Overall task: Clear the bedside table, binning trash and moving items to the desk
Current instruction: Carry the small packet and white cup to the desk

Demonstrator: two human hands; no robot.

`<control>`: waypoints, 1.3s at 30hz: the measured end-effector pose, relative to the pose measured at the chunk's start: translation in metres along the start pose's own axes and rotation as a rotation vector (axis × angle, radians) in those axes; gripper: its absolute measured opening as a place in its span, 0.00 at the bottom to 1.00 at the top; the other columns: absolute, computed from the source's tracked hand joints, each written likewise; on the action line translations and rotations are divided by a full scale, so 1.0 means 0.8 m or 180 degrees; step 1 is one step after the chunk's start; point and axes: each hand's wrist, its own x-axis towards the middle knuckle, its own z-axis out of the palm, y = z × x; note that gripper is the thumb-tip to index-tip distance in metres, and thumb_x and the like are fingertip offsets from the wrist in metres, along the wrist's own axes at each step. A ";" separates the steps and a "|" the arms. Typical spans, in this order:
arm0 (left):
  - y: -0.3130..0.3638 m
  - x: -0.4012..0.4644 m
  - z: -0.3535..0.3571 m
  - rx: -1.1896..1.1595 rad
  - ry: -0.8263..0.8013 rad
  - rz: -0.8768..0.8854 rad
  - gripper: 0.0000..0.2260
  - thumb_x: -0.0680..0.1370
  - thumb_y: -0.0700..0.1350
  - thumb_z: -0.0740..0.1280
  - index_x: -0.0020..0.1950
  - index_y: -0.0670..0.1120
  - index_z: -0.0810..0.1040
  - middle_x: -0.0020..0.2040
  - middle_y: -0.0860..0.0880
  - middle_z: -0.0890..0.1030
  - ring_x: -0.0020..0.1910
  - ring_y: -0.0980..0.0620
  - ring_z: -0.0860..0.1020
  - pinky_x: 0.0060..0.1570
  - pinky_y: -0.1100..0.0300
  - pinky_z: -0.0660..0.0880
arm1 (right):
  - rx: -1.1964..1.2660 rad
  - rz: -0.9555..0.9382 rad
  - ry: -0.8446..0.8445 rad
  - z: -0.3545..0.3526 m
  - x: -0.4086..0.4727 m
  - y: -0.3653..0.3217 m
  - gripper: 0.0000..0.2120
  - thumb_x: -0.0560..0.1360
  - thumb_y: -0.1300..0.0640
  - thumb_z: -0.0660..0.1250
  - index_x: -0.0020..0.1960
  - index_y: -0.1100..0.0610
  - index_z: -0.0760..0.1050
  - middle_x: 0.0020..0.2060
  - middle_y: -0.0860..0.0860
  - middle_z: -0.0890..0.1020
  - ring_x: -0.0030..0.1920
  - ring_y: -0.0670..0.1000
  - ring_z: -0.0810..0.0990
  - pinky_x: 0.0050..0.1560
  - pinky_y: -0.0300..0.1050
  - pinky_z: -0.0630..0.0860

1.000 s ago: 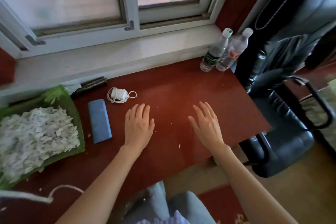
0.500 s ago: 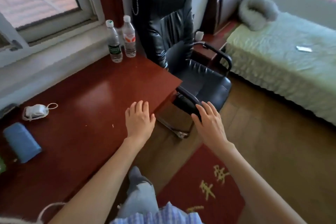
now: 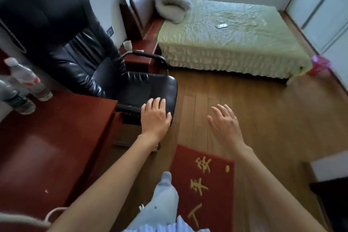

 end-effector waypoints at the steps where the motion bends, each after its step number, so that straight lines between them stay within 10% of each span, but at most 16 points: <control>1: 0.009 0.015 0.005 -0.0018 -0.0001 0.0065 0.22 0.76 0.50 0.65 0.67 0.41 0.71 0.66 0.42 0.74 0.67 0.42 0.69 0.66 0.45 0.66 | -0.0019 0.0054 0.0039 -0.003 0.009 0.008 0.22 0.80 0.48 0.57 0.70 0.59 0.68 0.70 0.57 0.70 0.75 0.57 0.60 0.74 0.55 0.59; 23: 0.132 0.388 0.156 0.0023 -0.0393 0.0991 0.24 0.71 0.49 0.71 0.64 0.40 0.75 0.62 0.42 0.78 0.62 0.40 0.75 0.59 0.42 0.72 | -0.0046 0.1102 0.0283 -0.027 0.311 0.183 0.22 0.80 0.49 0.58 0.70 0.58 0.68 0.71 0.56 0.68 0.75 0.55 0.58 0.73 0.53 0.57; 39: 0.319 0.613 0.260 -0.0049 -0.0392 0.0399 0.24 0.74 0.49 0.67 0.68 0.41 0.72 0.66 0.41 0.75 0.65 0.40 0.71 0.63 0.43 0.67 | -0.0163 0.0548 -0.0047 -0.076 0.572 0.404 0.22 0.81 0.49 0.55 0.72 0.58 0.65 0.72 0.56 0.66 0.76 0.55 0.56 0.75 0.54 0.56</control>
